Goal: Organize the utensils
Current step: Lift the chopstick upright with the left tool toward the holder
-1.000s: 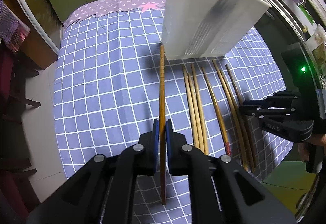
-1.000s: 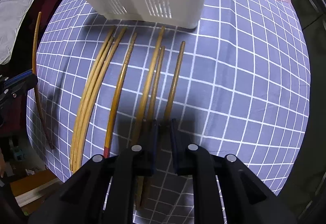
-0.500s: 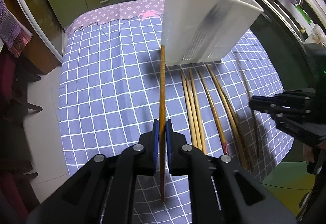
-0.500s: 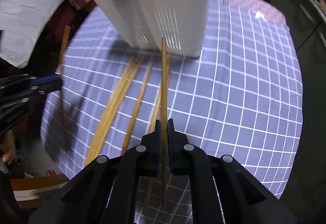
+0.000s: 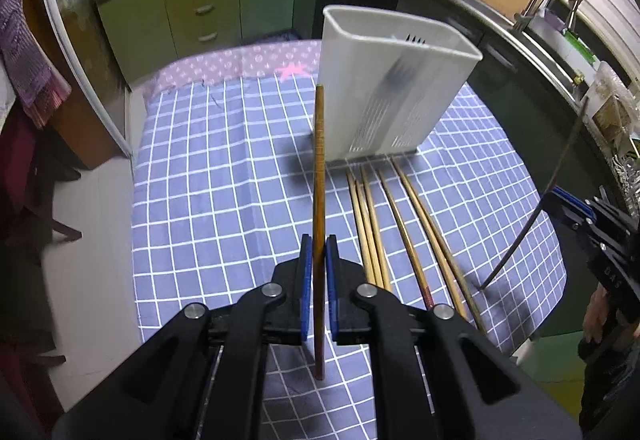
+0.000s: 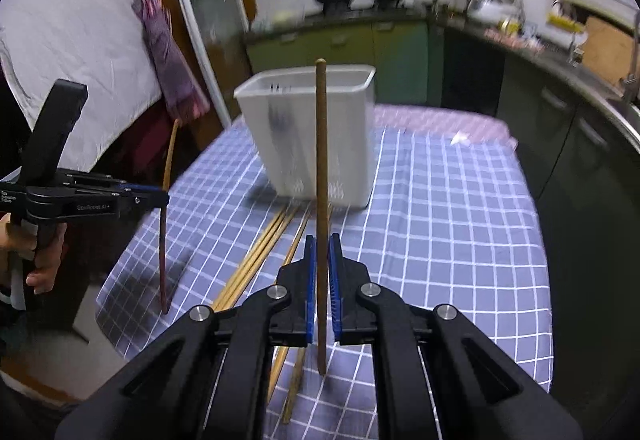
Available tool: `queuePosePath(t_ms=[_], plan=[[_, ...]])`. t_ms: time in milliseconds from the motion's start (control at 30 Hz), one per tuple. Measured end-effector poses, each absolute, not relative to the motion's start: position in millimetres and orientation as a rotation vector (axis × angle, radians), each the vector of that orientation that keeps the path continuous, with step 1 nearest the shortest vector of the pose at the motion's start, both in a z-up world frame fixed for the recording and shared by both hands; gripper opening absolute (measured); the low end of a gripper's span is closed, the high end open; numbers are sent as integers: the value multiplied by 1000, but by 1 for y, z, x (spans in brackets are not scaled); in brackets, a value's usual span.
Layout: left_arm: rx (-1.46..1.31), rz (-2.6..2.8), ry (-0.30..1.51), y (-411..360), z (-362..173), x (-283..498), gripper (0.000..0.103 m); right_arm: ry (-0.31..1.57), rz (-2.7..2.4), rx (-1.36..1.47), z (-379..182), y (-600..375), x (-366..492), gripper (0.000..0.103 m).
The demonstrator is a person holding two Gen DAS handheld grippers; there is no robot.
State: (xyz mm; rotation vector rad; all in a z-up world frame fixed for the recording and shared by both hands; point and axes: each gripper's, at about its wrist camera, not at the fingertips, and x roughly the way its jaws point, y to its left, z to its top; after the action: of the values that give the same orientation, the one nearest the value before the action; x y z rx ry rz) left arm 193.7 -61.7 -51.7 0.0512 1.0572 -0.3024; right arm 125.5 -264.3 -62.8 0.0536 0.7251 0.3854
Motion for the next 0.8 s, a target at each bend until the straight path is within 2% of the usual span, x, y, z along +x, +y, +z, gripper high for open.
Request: queuePosePath(t_ms=[333, 800], plan=[[44, -311, 980, -60, -42, 179, 7, 690, 365, 59, -59, -273, 113, 7], [27, -316, 959, -59, -43, 175, 7, 681, 365, 72, -63, -272, 114, 7]])
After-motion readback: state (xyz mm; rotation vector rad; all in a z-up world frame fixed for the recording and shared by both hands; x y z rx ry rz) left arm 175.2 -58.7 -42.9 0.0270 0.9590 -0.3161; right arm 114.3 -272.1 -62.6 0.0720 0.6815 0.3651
